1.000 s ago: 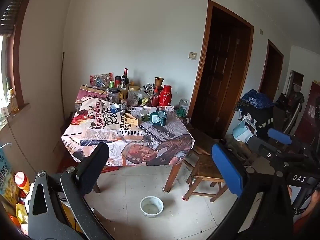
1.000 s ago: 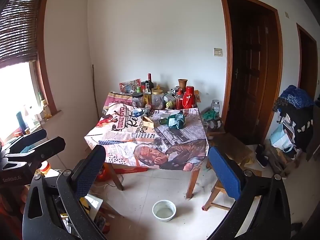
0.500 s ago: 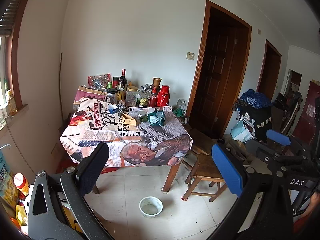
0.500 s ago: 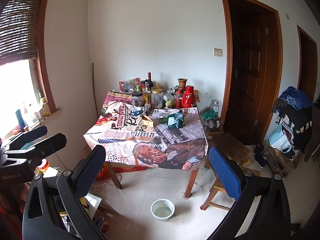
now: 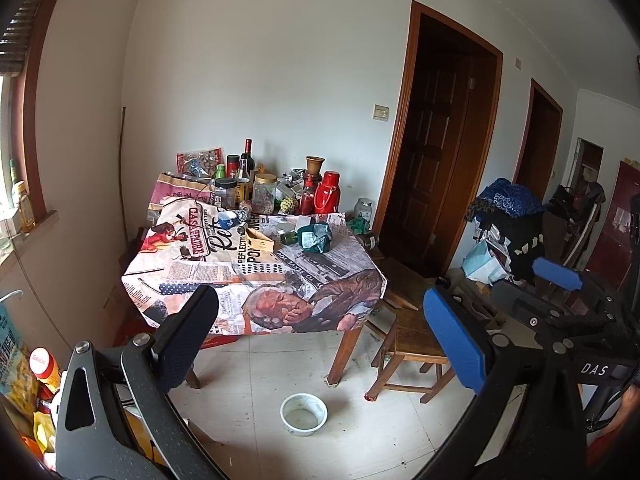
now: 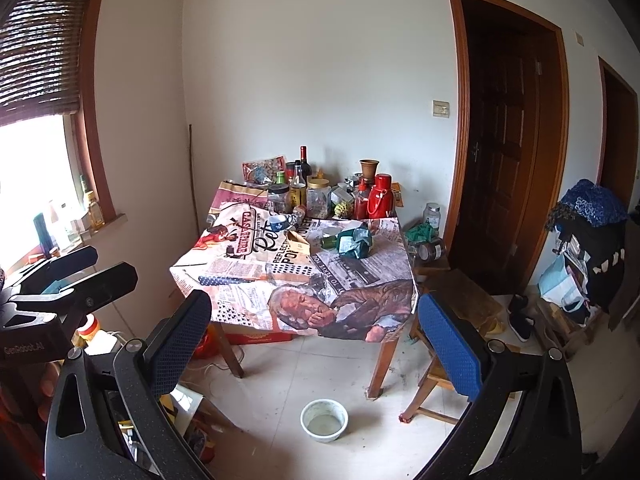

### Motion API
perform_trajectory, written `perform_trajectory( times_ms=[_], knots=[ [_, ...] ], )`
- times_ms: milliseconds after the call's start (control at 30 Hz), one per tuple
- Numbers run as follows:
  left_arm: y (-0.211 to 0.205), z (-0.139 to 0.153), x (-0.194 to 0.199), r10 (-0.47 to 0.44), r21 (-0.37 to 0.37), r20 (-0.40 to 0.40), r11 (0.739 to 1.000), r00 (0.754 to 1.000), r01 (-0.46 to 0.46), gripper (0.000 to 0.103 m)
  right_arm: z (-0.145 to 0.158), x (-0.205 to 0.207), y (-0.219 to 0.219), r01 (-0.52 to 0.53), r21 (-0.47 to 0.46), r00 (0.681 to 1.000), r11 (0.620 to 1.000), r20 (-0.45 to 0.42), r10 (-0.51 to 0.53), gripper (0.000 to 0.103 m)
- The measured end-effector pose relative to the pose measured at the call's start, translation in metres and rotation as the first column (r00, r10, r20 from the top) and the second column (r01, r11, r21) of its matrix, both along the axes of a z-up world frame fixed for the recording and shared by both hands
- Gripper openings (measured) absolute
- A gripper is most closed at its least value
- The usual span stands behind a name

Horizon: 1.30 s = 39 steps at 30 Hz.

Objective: Collect trash

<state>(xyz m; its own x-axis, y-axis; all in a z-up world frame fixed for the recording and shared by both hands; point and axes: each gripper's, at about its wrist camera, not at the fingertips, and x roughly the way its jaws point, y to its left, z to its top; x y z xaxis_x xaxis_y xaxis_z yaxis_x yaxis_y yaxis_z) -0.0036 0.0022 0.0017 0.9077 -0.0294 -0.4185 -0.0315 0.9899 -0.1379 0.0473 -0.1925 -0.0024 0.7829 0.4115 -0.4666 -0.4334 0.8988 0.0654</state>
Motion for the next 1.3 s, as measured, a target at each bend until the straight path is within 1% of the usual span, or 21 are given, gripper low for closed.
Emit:
perform_trajectory(
  times_ms=[1000,1300],
  knots=[
    [0.0019,-0.0035,-0.0009,0.005,0.001,-0.004,1.0,1.0,-0.005,0.103,0.0011,-0.0006,0.0007,-0.002,0.004,1.0,1.0,0.004,0.002,0.103],
    [0.0,-0.0056,0.0042,0.016,0.0,-0.012,1.0,1.0,-0.016,0.103,-0.0002,-0.0008,0.0011,-0.004,0.009,1.0,1.0,0.0,0.004,0.103]
  ],
)
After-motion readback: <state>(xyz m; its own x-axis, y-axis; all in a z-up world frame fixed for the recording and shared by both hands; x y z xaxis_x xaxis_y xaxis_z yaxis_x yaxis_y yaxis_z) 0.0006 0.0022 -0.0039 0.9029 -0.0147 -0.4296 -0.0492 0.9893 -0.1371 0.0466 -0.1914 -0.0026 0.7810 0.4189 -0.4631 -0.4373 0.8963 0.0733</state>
